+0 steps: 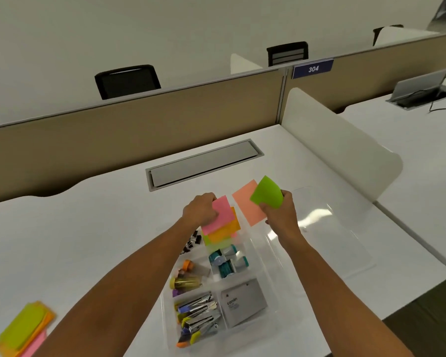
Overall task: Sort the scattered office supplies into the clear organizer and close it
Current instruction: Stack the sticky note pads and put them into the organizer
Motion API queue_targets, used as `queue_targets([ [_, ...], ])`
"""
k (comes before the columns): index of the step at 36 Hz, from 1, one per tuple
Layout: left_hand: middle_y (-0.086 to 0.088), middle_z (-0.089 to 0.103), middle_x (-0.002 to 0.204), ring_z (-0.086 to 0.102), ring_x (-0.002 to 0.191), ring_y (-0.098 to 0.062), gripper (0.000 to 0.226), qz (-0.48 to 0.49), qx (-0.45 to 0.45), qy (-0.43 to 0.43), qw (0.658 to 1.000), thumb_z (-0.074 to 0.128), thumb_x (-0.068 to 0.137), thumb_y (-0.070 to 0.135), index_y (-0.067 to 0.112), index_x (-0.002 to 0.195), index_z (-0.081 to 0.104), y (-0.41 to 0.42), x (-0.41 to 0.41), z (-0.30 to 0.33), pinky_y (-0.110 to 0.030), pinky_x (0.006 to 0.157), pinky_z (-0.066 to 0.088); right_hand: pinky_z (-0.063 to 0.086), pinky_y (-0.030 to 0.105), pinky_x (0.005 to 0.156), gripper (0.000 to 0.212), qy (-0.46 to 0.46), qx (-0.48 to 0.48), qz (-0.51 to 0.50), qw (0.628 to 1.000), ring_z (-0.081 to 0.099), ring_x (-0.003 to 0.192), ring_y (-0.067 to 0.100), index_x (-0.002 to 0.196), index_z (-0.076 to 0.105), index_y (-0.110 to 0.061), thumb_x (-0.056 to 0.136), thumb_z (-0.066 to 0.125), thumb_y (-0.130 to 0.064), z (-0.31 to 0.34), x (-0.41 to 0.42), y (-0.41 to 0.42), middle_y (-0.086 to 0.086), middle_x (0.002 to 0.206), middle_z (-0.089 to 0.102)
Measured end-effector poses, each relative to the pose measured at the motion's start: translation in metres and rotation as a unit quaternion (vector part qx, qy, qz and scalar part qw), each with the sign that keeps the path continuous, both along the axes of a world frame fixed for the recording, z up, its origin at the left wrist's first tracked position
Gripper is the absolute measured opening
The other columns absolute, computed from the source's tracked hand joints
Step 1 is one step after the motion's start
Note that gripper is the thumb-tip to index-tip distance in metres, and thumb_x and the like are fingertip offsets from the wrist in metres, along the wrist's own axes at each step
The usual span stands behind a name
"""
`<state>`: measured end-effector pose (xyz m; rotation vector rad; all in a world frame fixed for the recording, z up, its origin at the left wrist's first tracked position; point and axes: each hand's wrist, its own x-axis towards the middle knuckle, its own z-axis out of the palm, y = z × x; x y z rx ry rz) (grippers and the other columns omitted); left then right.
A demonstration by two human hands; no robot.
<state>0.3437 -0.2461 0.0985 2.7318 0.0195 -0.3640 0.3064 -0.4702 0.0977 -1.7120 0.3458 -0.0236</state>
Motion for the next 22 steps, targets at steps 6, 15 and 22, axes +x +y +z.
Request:
queue_targets([
  [6, -0.002, 0.061, 0.109, 0.055, 0.089, -0.019, 0.027, -0.024, 0.015, 0.012, 1.0, 0.057, 0.088, 0.015, 0.017, 0.115, 0.055, -0.003, -0.001, -0.015, -0.032, 0.068, 0.044, 0.054, 0.032, 0.068, 0.044, -0.001, -0.001, -0.01, 1.0, 0.061, 0.089, 0.013, 0.121, 0.043, -0.024, 0.088, 0.071, -0.013, -0.006, -0.001, -0.005, -0.008, 0.101, 0.056],
  [15, -0.01, 0.061, 0.122, 0.057, 0.107, -0.025, 0.029, -0.048, -0.01, 0.015, 0.999, 0.045, 0.098, 0.008, 0.01, 0.123, 0.059, 0.0, 0.004, -0.021, -0.037, 0.09, 0.05, 0.058, 0.039, 0.074, 0.042, 0.0, -0.008, -0.008, 1.0, 0.061, 0.089, 0.014, 0.119, 0.043, -0.025, 0.088, 0.07, -0.014, -0.011, -0.002, -0.002, -0.009, 0.101, 0.057],
  [22, -0.01, 0.062, 0.121, 0.06, 0.104, -0.023, 0.025, -0.045, -0.04, 0.004, 0.998, 0.047, 0.095, 0.005, 0.01, 0.113, 0.064, -0.002, -0.003, -0.025, -0.038, 0.089, 0.052, 0.056, 0.037, 0.072, 0.044, -0.003, -0.001, 0.006, 1.0, 0.062, 0.091, 0.015, 0.12, 0.043, -0.026, 0.088, 0.07, -0.014, -0.009, -0.001, 0.0, -0.007, 0.103, 0.058],
])
